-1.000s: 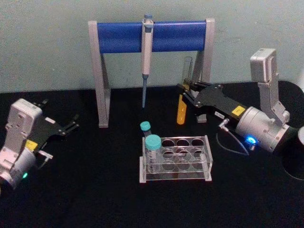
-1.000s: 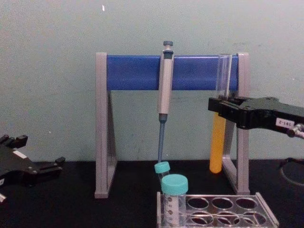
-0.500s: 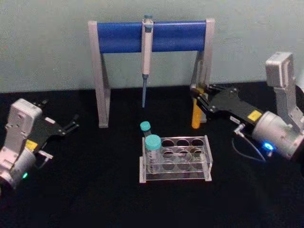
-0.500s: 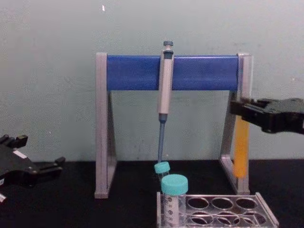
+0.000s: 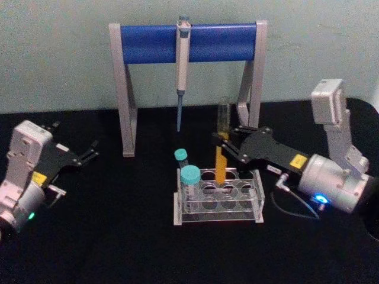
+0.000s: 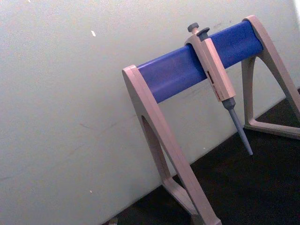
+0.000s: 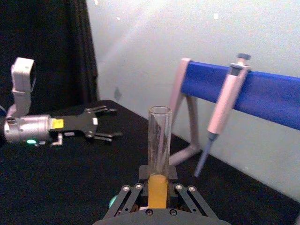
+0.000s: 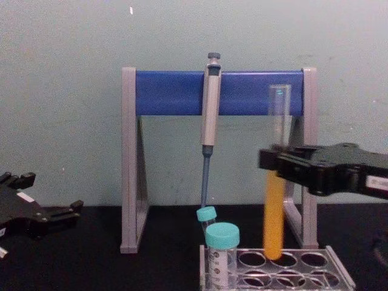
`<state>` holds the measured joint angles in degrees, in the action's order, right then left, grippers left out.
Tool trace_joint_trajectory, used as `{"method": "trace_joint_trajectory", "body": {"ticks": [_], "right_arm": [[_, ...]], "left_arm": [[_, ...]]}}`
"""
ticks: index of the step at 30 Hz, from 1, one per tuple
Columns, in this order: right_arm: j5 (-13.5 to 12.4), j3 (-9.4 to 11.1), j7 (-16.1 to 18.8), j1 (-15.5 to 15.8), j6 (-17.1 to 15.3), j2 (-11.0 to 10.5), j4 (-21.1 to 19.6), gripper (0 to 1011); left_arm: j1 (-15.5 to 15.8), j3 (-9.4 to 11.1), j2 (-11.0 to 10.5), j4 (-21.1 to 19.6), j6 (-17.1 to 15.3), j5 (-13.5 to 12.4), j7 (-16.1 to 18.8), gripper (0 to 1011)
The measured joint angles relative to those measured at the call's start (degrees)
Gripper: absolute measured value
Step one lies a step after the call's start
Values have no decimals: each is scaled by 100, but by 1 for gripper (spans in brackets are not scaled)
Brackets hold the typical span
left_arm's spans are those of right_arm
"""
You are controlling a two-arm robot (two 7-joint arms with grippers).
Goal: Pick up the test tube from the test tube rack, shake it, then place it back into the test tube rack.
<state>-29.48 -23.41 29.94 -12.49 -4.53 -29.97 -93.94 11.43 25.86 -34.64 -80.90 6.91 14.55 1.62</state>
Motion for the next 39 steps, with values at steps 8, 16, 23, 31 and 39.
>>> {"method": "trace_joint_trajectory", "body": {"ticks": [8, 16, 23, 31, 39], "right_arm": [[11, -226, 40, -501, 235, 386, 573, 221], [161, -133, -265, -736, 404, 588, 985, 220], [194, -15, -355, -714, 408, 591, 1027, 220], [200, 46, -350, -665, 381, 586, 1007, 220], [199, 59, -314, -637, 335, 582, 968, 220]], "left_arm": [[0, 0, 0, 0, 0, 0, 0, 1001], [0, 0, 0, 0, 0, 0, -1, 1001], [0, 0, 0, 0, 0, 0, 0, 1001], [0, 0, 0, 0, 0, 0, 0, 1001], [0, 0, 0, 0, 0, 0, 0, 1002]]}}
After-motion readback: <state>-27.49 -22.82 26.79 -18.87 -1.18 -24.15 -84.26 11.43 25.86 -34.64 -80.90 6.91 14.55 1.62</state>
